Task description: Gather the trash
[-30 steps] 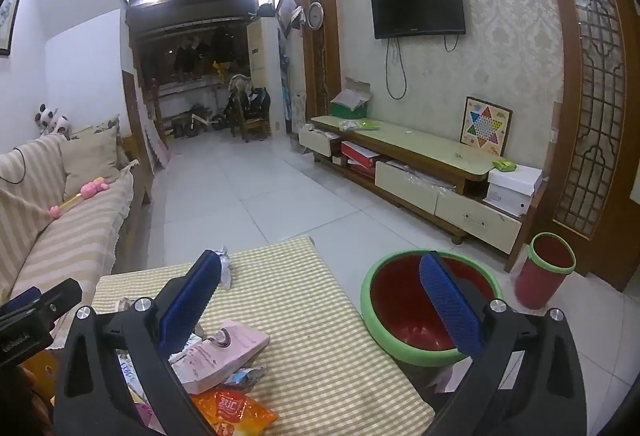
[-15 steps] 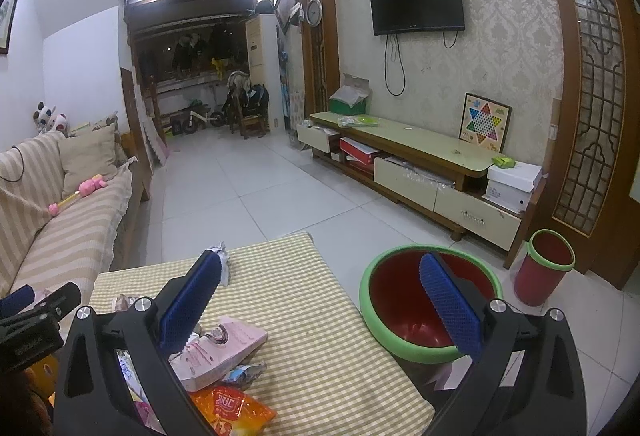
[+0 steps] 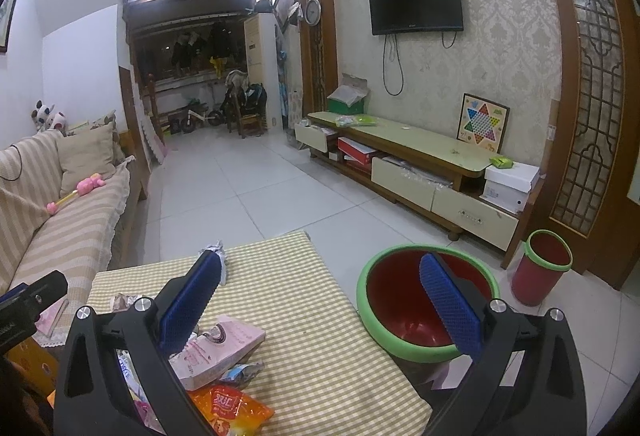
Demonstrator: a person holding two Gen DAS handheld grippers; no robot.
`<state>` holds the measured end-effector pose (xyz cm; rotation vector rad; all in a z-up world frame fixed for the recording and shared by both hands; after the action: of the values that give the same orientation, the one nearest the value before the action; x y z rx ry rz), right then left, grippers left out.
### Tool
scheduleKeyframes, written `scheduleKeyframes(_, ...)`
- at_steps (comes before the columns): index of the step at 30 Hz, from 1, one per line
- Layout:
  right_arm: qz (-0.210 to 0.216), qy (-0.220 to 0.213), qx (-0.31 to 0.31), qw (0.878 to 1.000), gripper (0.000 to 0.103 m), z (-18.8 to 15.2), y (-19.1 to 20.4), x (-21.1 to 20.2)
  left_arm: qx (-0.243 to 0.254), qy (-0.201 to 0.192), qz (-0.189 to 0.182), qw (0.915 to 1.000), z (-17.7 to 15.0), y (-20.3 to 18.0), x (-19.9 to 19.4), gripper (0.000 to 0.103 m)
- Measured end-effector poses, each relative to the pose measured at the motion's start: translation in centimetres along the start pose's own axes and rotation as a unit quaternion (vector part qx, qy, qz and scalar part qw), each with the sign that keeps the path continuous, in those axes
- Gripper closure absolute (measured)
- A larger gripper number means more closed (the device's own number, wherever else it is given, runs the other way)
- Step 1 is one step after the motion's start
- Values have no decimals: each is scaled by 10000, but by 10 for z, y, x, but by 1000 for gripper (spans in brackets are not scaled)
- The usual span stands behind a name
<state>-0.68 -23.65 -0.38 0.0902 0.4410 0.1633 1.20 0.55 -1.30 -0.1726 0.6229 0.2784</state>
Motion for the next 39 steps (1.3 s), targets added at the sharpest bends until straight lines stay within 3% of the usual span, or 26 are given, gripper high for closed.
scheduleKeyframes(29, -7, 114, -4, 9999, 7, -4, -3, 3, 19, 87, -31, 10000, 0, -2, 3, 5)
scheduleKeyframes(35, 210, 427, -348, 9983, 7, -11, 4, 12, 106, 196, 90, 9997, -11, 12, 6, 5)
scheduleKeyframes(39, 396, 822, -487, 9946, 7, -30, 4, 21, 175, 600, 293, 9976, -37, 41, 19, 5)
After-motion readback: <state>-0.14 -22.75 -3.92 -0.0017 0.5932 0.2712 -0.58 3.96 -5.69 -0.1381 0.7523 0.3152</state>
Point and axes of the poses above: each gripper's, at about its wrist camera, not at the fingertips, and x roughly the way its jaws point, y to its left, z to its top, the point moved 2 cm from there along x, roughly the way its jaws point, and after that the axes turned 11 degrees about z, right-handed, at the moved point
